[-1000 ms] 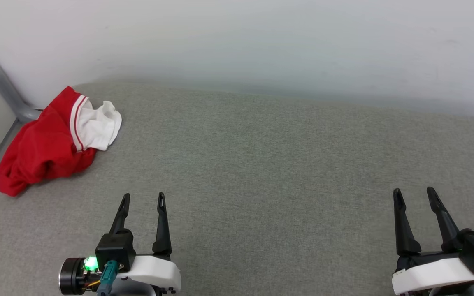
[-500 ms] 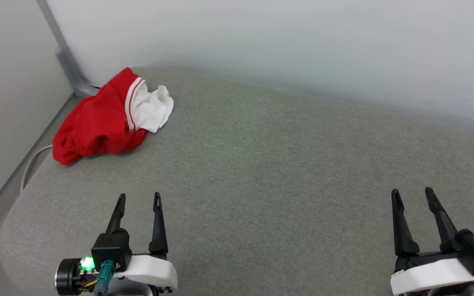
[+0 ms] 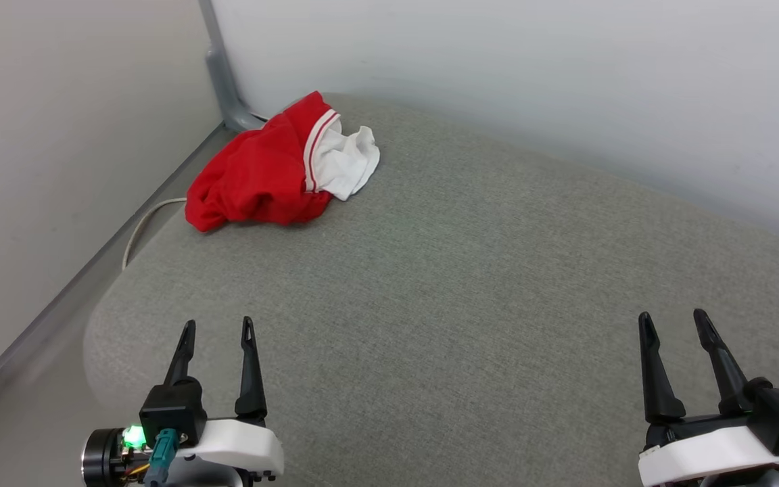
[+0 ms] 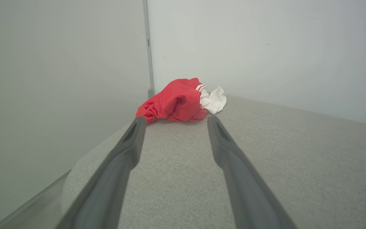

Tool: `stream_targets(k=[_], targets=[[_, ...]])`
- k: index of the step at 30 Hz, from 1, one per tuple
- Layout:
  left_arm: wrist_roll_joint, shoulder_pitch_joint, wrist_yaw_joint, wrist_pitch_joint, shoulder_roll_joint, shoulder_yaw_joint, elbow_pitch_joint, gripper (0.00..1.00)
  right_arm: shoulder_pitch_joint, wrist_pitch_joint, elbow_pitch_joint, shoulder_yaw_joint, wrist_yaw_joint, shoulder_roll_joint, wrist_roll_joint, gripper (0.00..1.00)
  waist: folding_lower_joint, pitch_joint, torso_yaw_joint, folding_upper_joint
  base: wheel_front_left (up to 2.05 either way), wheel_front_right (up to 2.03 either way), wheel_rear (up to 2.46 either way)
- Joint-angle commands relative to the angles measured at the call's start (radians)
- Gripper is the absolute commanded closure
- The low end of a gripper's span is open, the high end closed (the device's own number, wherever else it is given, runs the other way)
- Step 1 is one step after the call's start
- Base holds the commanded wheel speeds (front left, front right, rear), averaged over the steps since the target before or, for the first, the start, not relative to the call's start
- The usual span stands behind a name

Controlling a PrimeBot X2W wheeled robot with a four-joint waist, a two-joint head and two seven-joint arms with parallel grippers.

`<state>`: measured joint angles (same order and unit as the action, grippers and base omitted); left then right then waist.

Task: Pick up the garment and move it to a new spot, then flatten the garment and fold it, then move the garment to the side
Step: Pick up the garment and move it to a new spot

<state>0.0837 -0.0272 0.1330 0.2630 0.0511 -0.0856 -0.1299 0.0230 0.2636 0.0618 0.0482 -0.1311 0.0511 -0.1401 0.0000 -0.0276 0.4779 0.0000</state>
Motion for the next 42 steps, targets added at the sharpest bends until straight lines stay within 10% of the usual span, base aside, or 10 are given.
stream_targets(k=[1,16,27,42], targets=[[0.001,0.009,0.002,0.003,-0.001,0.004,0.0,0.0,0.004,0.002,-0.001,-0.001,0.001,-0.001,-0.002,0.0,0.0,0.0,0.022,0.0,0.0,0.0,0.0],[0.047,-0.022,-0.003,0.003,-0.001,0.056,0.002,0.0,-0.021,0.002,-0.008,-0.014,0.001,-0.001,0.011,0.0,0.0,-0.03,0.004,0.0,0.0,0.0,0.0],[0.055,-0.309,-0.084,0.003,0.024,0.215,-0.02,0.0,-0.105,0.002,-0.062,-0.002,0.001,-0.001,0.093,0.0,0.0,-0.198,-0.112,0.0,0.0,0.0,0.0],[0.162,-0.812,-0.231,-0.051,0.24,0.354,-0.291,0.0,-0.243,0.002,-0.261,0.014,0.001,-0.001,0.213,0.0,0.0,-0.524,-0.24,0.0,0.0,0.0,0.0]])
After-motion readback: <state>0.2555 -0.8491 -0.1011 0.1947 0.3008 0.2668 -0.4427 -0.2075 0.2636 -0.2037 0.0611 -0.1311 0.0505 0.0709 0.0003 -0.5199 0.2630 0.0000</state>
